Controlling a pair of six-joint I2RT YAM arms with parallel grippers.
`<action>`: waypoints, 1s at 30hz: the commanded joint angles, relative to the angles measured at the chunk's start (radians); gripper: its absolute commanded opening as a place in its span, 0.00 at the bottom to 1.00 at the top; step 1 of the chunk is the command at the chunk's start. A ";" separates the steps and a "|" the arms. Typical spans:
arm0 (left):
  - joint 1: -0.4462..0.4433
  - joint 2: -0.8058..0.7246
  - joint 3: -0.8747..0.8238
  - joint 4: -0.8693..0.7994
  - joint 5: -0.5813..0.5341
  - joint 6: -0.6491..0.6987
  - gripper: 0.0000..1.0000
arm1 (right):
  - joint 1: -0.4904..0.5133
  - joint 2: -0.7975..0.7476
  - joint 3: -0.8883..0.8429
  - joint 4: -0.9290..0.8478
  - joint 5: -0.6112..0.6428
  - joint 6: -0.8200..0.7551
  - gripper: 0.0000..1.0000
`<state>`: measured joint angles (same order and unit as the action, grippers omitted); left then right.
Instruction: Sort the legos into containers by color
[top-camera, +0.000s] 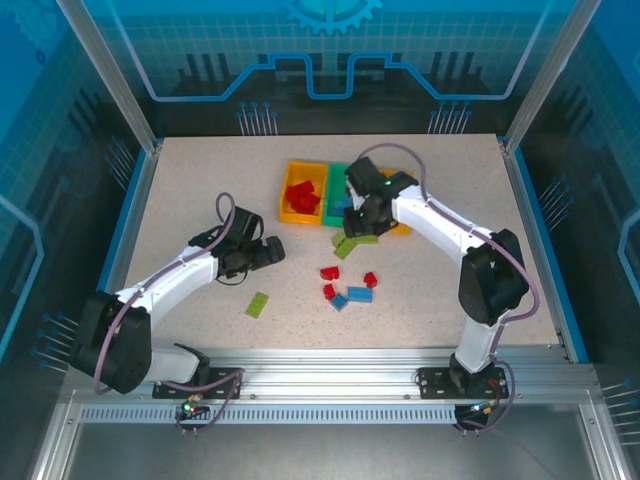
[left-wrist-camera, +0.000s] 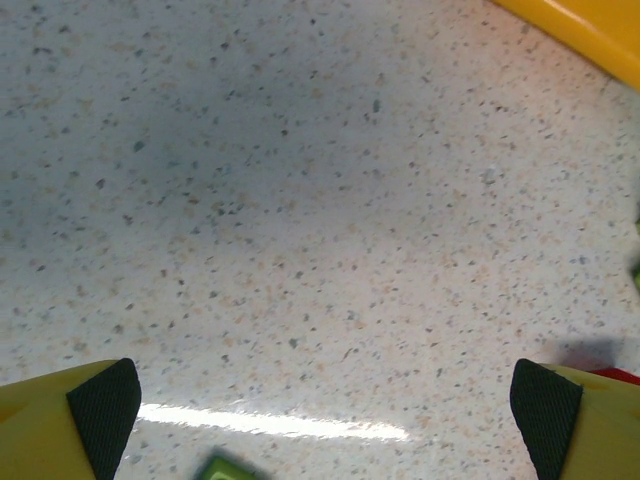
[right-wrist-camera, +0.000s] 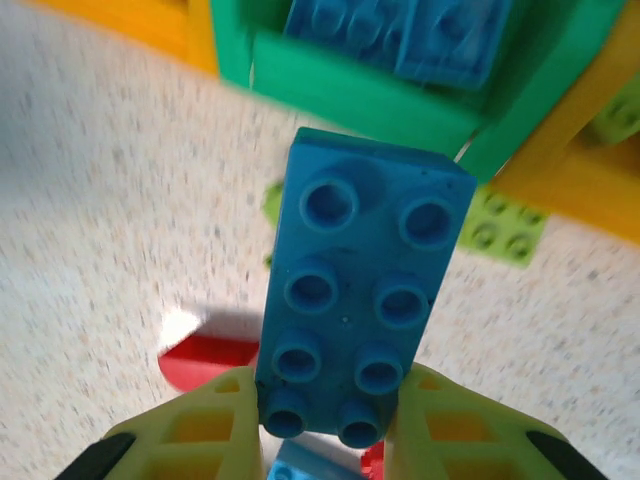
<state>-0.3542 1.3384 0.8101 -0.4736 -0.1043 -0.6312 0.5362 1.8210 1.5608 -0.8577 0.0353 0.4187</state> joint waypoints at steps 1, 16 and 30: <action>0.006 -0.038 -0.025 -0.059 -0.038 -0.028 0.99 | -0.047 0.098 0.103 0.014 -0.074 0.016 0.23; -0.202 -0.063 -0.078 -0.248 -0.169 -0.173 0.99 | -0.102 0.462 0.550 -0.113 -0.048 0.075 0.36; -0.323 -0.123 -0.220 -0.237 -0.161 -0.260 0.95 | -0.112 0.333 0.470 -0.047 -0.134 0.101 0.81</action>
<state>-0.6659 1.2366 0.6044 -0.7025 -0.2440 -0.8886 0.4393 2.2318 2.0407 -0.9192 -0.0532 0.5018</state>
